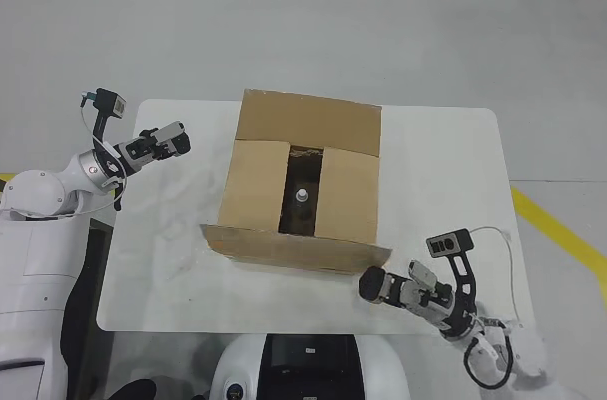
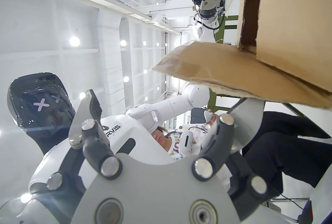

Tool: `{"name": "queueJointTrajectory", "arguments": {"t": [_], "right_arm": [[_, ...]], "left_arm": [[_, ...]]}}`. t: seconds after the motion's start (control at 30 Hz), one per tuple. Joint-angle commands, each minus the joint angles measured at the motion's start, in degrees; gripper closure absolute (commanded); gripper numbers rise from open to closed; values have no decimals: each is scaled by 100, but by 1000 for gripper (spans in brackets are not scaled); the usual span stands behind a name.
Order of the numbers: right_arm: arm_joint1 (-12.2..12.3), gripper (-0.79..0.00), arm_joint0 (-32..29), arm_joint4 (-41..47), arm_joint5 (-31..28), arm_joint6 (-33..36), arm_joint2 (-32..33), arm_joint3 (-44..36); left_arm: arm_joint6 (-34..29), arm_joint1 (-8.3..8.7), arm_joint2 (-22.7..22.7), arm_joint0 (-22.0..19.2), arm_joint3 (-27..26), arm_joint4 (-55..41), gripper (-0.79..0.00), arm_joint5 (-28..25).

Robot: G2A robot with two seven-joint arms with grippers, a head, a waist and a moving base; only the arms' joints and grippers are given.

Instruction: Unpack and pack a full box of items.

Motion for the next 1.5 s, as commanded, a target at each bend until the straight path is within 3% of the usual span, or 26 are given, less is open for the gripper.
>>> {"name": "queueJointTrajectory", "arguments": {"t": [0.0, 0.37, 0.93, 1.07, 1.47], "right_arm": [[-6, -785, 180, -79, -28, -32, -78, 120], [-36, -785, 841, -582, -125, -440, -396, 689], [-33, -785, 1149, -800, 216, -764, -467, 935], [-33, -785, 1149, -800, 216, -764, -467, 935], [-33, -785, 1149, -800, 216, -764, -467, 935]], "left_arm": [[0, 0, 0, 0, 0, 0, -785, 0], [0, 0, 0, 0, 0, 0, -785, 0], [0, 0, 0, 0, 0, 0, -785, 0], [266, -14, 69, 79, -177, 65, -785, 13], [1228, -237, 974, -557, 461, 705, -785, -568]]}}
